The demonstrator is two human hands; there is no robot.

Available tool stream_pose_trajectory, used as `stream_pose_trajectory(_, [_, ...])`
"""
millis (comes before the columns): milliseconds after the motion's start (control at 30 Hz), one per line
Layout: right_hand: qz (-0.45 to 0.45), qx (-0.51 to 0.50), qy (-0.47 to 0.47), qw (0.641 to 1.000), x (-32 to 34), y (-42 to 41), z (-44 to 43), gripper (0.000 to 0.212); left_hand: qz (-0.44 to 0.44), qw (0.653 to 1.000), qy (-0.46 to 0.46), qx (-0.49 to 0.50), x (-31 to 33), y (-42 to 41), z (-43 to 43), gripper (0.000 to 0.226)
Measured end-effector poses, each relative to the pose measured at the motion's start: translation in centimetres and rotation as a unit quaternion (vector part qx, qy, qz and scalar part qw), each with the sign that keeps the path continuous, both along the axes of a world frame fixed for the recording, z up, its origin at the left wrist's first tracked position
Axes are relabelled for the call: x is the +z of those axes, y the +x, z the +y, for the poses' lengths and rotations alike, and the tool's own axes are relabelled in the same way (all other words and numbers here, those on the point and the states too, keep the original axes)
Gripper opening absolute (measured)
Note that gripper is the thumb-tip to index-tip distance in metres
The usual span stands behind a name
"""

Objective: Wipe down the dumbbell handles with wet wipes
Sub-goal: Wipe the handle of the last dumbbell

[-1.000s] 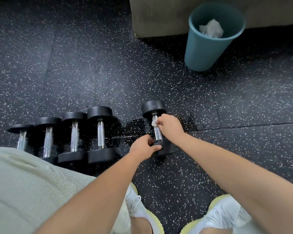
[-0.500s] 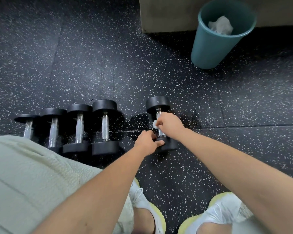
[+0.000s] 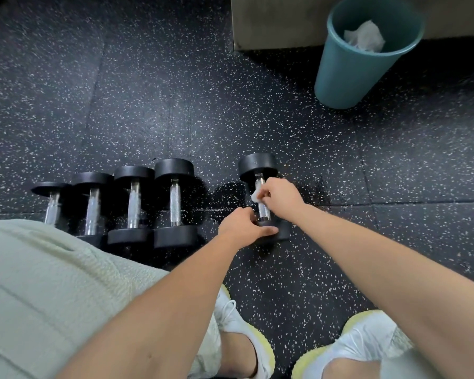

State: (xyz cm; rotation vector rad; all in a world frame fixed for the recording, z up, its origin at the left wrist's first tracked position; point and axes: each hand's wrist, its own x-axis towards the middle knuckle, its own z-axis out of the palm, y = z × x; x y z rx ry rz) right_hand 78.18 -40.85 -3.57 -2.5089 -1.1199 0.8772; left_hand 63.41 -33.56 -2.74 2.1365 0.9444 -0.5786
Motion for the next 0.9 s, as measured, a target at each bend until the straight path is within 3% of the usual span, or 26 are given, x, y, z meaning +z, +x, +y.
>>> stream_pose_trajectory(200, [0.065, 0.169, -0.083, 0.98, 1.7, 0.7, -0.7, 0.03, 0.013, 1.0, -0.004, -0.009, -0.3, -0.4, 0.6, 0.055])
stream_pose_trajectory(367, [-0.018, 0.018, 0.018, 1.0, 1.6, 1.9, 1.8, 0.025, 0.015, 1.0, -0.009, -0.003, -0.6, -0.7, 0.8, 0.054])
stream_pose_trajectory(533, [-0.027, 0.026, 0.009, 0.999, 0.6, -0.5, 0.6, 0.025, 0.015, 1.0, -0.006, -0.005, -0.6, -1.0, 0.9, 0.053])
stream_pose_trajectory(733, [0.021, 0.141, -0.029, 0.989, 1.8, -0.2, -0.3, 0.026, 0.017, 1.0, -0.018, -0.016, -0.6, -1.1, 1.4, 0.052])
stream_pose_trajectory(900, [-0.094, 0.008, 0.052, 0.994, 1.1, 1.2, 2.5, 0.022, 0.006, 1.0, -0.022, -0.01, -1.0, -1.3, 1.5, 0.051])
